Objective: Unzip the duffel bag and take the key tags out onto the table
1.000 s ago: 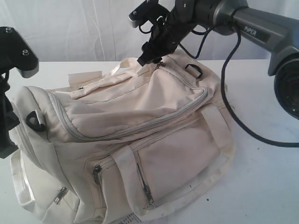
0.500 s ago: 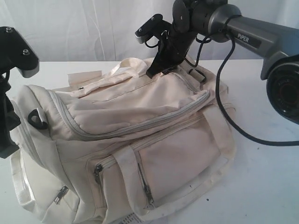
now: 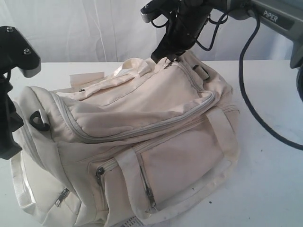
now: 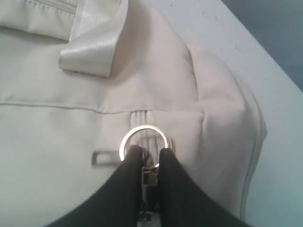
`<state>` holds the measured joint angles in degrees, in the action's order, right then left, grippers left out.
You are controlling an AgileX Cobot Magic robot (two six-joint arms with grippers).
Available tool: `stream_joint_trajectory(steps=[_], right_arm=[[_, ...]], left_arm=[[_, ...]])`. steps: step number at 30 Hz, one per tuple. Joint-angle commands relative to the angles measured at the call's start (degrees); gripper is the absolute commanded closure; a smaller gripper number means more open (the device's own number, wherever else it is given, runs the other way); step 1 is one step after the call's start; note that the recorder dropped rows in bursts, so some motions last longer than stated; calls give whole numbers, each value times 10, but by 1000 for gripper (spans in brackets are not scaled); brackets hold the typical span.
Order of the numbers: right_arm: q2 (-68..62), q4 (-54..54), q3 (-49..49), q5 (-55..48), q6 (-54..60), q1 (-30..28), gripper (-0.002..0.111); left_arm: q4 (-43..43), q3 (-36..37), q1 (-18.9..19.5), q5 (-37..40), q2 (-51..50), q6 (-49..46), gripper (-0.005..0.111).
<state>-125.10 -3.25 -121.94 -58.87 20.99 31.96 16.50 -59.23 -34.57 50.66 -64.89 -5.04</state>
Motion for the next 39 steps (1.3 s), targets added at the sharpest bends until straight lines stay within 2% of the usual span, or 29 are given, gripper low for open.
stream_joint_trajectory(steps=[1, 13, 39], right_arm=[[10, -8, -3, -45, -3, 0, 108], [22, -13, -3, -109, -18, 0, 108], [78, -19, 3, -111, -44, 0, 108]], left_arm=[[-10, 4, 2, 3, 5, 1, 107], [-12, 4, 2, 3, 5, 1, 107], [-17, 4, 2, 3, 5, 1, 107]])
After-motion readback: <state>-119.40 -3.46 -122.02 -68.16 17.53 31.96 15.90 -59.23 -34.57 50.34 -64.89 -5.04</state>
